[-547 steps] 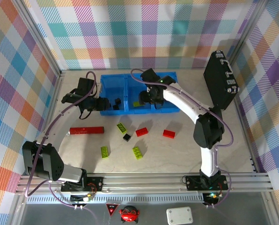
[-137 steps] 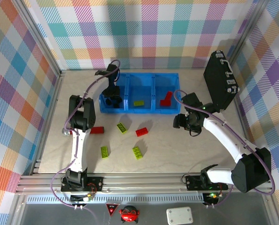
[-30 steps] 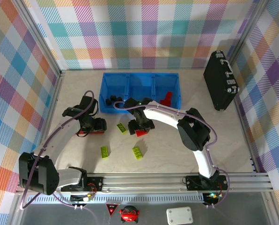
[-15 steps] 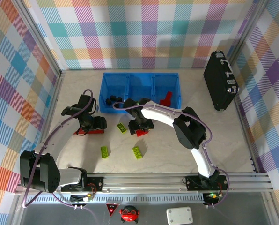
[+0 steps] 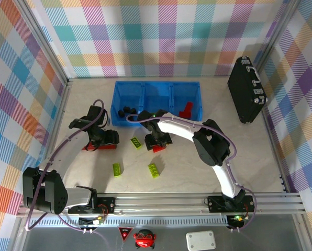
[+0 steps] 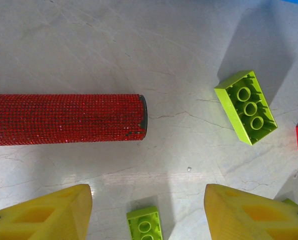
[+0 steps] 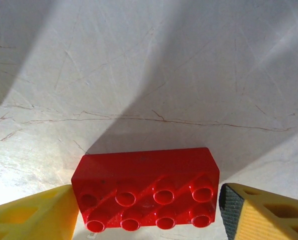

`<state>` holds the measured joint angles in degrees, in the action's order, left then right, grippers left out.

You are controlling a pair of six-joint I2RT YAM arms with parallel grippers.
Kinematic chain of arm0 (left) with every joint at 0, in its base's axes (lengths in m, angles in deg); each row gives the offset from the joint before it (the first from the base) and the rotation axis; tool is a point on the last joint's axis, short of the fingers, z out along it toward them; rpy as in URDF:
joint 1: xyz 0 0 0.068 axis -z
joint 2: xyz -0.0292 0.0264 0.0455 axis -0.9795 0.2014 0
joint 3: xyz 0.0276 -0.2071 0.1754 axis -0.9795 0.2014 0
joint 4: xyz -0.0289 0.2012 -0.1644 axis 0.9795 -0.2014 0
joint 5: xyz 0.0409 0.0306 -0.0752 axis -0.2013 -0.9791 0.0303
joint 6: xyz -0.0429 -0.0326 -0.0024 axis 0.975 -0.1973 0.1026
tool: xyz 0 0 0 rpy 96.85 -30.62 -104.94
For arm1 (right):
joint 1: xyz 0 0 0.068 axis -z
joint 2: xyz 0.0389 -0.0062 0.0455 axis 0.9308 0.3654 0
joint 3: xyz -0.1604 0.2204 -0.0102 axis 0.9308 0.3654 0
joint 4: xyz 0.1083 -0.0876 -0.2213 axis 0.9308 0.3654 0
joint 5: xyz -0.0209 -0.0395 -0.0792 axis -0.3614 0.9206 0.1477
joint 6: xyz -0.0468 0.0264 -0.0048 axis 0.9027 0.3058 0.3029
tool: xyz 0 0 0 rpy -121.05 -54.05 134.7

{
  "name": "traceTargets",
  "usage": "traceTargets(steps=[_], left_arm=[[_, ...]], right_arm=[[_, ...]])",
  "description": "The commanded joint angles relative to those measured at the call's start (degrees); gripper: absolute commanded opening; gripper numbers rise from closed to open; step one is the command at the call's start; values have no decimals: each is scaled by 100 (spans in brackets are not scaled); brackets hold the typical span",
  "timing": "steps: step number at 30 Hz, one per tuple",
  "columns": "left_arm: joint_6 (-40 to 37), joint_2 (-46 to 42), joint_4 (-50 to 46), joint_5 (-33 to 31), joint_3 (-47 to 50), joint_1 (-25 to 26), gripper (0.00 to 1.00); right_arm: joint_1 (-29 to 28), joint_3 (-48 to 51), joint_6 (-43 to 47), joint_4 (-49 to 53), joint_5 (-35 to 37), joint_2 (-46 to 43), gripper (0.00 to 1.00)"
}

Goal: Sort the legos into containers by color
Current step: Pick up the lego from the center of the table.

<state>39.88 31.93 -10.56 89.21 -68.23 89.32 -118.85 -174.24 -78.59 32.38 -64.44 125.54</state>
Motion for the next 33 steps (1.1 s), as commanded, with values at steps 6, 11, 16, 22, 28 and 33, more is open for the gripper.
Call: traceTargets(steps=[6,11,16,22,28,33], left_arm=[[-99,18,-14,60,22,-92,61],[-99,10,-13,59,30,-91,61],[-99,18,-13,70,24,-92,61],[-99,-8,-13,55,29,-92,61],[-99,-21,-9,61,40,-92,61],[-82,-25,-4,96,48,-92,61]], right_arm=[[-34,-70,-19,123,-17,111,72],[-35,-59,-34,123,-24,45,69],[-34,-50,-31,132,9,-45,68],[-34,-59,-1,149,58,-204,67],[-26,-130,74,306,242,-416,67],[-4,-163,171,416,437,-657,67]])
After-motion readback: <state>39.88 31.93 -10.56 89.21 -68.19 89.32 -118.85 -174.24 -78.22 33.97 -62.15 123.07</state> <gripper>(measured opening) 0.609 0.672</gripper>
